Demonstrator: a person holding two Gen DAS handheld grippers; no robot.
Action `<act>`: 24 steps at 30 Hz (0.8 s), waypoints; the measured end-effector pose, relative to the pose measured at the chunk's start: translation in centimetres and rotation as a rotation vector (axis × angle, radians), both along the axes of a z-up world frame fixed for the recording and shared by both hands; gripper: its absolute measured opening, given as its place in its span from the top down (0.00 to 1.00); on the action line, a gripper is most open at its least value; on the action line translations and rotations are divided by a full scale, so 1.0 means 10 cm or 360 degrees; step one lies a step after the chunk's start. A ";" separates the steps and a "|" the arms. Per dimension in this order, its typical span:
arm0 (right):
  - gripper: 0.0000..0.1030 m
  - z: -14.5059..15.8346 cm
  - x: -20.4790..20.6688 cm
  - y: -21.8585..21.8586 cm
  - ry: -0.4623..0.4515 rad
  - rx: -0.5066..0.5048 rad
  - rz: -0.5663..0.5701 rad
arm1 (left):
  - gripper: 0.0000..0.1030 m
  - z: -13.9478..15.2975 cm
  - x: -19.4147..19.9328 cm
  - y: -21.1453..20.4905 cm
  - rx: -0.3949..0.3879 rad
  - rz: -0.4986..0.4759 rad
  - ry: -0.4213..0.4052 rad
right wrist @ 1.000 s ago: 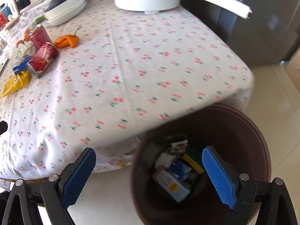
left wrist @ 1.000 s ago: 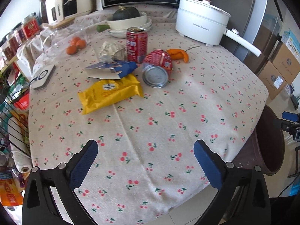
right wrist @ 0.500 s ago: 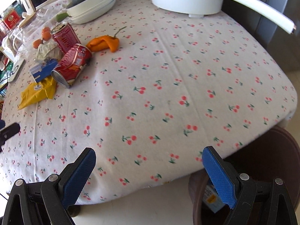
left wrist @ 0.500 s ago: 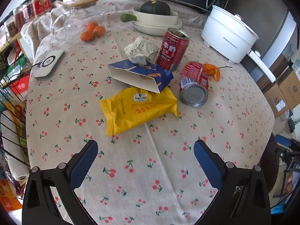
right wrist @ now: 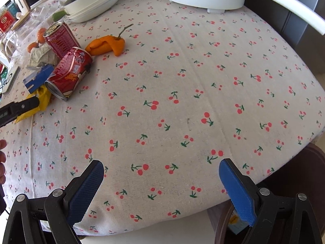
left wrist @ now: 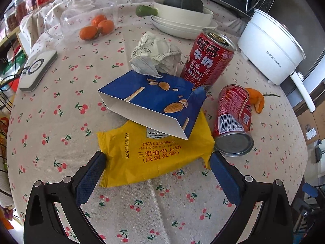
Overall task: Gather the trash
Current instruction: 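Reach the left tool to the yellow waffle package, grasp and lift it, then grasp the lying red can with the right tool while the left tool holds the package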
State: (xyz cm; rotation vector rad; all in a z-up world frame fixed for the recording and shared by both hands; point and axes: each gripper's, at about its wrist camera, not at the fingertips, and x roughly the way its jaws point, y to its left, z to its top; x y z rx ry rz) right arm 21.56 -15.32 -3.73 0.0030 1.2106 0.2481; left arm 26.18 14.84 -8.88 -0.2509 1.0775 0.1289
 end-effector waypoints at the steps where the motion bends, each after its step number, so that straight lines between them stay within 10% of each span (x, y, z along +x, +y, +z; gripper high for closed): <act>1: 0.08 -0.01 0.00 -0.01 0.0004 -0.0007 0.0001 | 0.04 0.00 -0.02 -0.01 0.0020 0.0001 -0.0010; 3: 0.08 -0.04 0.00 -0.02 0.0009 -0.0020 0.0004 | 0.14 0.02 -0.07 -0.02 0.0045 0.0013 -0.0044; 4: 0.08 -0.04 -0.01 -0.03 0.0011 -0.0026 0.0006 | 0.52 0.03 -0.09 -0.01 0.0063 0.0012 -0.0041; 7: 0.08 -0.05 -0.03 -0.06 0.0013 -0.0039 0.0007 | 0.84 0.05 -0.17 0.07 0.0011 -0.0026 -0.0057; 24: 0.08 0.05 -0.12 0.12 -0.0029 -0.0013 0.0065 | 0.93 0.44 -0.95 0.16 -0.0186 -0.0087 -0.0092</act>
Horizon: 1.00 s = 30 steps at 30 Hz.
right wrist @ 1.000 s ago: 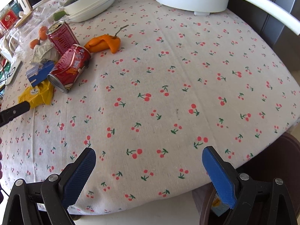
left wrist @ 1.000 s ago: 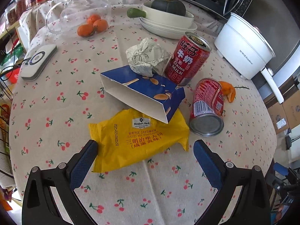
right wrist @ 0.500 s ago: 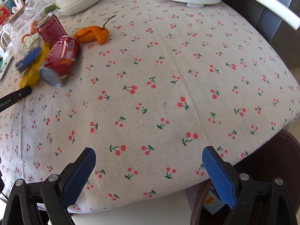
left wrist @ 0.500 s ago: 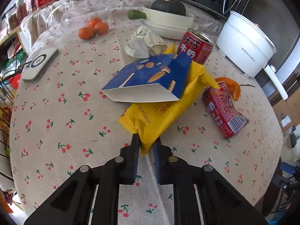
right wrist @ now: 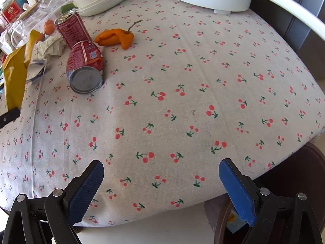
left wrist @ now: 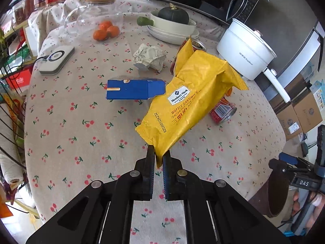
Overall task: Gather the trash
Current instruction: 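Grasp the lying red can with the right tool while the left tool holds the package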
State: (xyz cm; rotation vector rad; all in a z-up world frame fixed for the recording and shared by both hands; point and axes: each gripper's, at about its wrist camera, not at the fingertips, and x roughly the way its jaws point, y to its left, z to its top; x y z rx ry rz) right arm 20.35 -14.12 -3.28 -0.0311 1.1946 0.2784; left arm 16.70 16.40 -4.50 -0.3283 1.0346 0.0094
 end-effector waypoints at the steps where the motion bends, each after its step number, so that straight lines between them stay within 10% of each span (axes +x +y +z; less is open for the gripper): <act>1: 0.08 0.00 0.02 0.03 -0.0004 0.0008 -0.0001 | 0.93 0.02 -0.05 0.00 -0.0002 -0.0001 -0.0003; 16: 0.10 -0.17 0.50 0.98 -0.0192 0.0211 0.0114 | 0.93 0.09 -0.18 0.26 -0.0013 0.0077 -0.0002; 25: 0.44 -0.32 0.64 1.22 -0.0245 0.0169 0.0170 | 0.93 0.06 -0.22 0.41 -0.0041 0.0102 0.0018; 30: 0.44 -0.20 0.54 1.12 -0.0262 0.0152 0.0186 | 0.93 0.11 -0.24 0.34 -0.0048 0.0078 -0.0006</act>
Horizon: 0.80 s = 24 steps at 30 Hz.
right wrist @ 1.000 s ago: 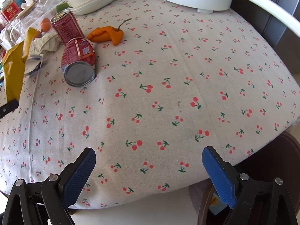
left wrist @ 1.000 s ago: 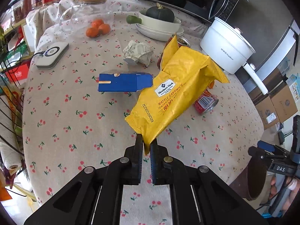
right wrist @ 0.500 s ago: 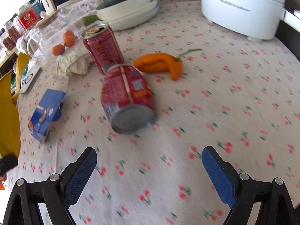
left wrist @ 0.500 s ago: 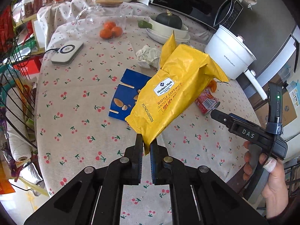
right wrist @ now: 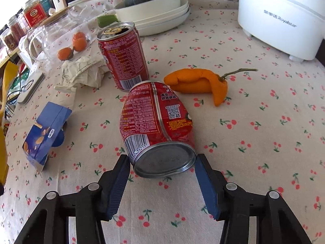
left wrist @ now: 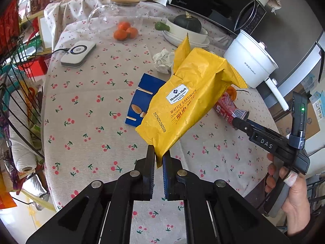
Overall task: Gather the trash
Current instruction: 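Grasp the lying red can with the right tool while the left tool holds the package, then open the left tool over the bin to drop the package while the right tool drops the can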
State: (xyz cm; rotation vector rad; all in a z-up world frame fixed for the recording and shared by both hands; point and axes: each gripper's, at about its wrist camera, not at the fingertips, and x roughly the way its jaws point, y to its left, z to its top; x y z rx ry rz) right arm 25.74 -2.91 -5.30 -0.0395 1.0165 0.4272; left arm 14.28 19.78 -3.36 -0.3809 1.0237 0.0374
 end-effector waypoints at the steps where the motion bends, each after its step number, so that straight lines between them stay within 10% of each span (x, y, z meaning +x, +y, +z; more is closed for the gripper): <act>1: 0.44 0.05 -0.04 -0.03 -0.0006 -0.0002 0.0007 | 0.93 0.01 0.00 -0.03 0.0001 -0.0012 -0.0004; 24: 0.46 0.72 -0.88 -1.39 -0.0051 -0.0050 -0.0042 | 0.93 0.07 0.13 -1.50 0.0012 -0.0416 0.0002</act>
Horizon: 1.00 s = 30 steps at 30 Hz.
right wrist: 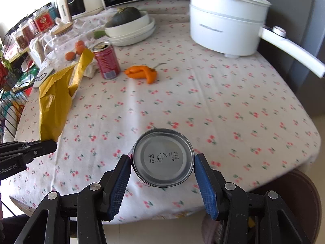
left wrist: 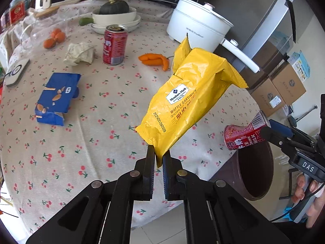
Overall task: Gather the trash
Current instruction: 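Open the left tool over the bin to drop the package while the right tool drops the can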
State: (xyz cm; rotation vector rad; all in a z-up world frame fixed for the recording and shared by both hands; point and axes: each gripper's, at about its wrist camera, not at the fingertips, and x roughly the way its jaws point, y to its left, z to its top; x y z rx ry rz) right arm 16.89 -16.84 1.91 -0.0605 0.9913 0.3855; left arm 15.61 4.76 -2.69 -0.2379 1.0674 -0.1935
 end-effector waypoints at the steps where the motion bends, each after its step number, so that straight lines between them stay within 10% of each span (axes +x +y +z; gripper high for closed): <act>1: 0.46 0.01 -0.02 -0.08 -0.0002 -0.0001 -0.0014 | 0.93 0.00 0.01 -0.08 0.0004 -0.0021 0.0002; 30: 0.46 -0.11 -0.82 -2.38 0.0099 -0.0041 -0.0547 | 0.92 -0.45 -0.22 -2.42 0.0122 -0.0877 0.0035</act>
